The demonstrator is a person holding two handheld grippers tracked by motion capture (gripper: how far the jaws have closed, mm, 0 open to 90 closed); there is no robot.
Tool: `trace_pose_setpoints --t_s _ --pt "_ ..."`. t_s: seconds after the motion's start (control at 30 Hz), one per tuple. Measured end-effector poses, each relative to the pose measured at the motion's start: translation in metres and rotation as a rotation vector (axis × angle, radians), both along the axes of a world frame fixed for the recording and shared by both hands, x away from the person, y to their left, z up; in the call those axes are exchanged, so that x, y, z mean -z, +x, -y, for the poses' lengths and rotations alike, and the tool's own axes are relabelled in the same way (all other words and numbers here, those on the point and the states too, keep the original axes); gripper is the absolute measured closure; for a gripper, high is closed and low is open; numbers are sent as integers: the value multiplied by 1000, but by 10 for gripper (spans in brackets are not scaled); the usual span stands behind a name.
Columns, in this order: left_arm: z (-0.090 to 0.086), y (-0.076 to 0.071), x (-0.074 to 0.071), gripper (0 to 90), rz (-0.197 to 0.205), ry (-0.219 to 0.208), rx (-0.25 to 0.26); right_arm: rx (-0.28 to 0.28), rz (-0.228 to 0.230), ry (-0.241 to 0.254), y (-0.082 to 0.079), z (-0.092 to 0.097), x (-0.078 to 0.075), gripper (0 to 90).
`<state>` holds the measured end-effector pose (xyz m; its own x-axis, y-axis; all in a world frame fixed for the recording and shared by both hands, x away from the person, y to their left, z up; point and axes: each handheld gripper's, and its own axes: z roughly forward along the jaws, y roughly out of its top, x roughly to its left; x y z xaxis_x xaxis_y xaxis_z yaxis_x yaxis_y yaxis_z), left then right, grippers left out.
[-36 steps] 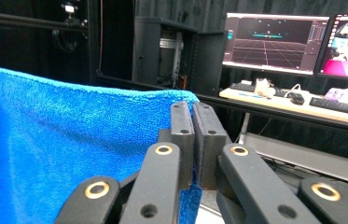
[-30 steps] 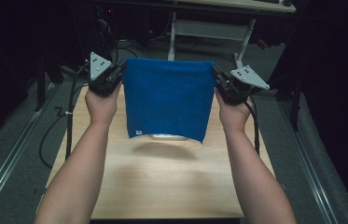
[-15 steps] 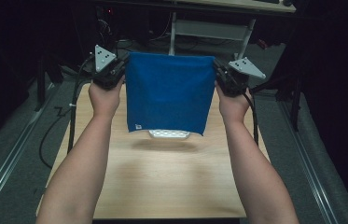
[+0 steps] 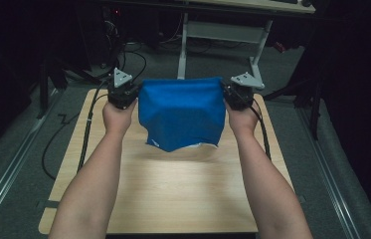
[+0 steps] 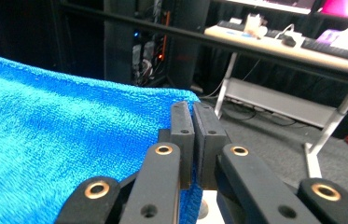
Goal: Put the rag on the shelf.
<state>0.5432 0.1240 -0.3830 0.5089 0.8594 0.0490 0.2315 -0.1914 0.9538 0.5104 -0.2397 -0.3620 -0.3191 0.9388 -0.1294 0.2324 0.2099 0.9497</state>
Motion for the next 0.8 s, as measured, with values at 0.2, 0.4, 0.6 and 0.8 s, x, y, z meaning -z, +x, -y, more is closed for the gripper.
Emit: trace_pose_setpoints --t_s 0.2,0.4,0.6,0.8 --pt "2 -2 35 881 -75 22 28 -10 -44 6 -2 4 28 882" --pt "1 -7 61 881 -128 17 45 -14 -84 26 -5 6 49 882" --pt "2 -13 81 881 -177 26 72 -14 -131 47 -6 9 73 882" --pt "2 -16 89 880 -185 12 79 -15 -160 53 -7 7 87 882"
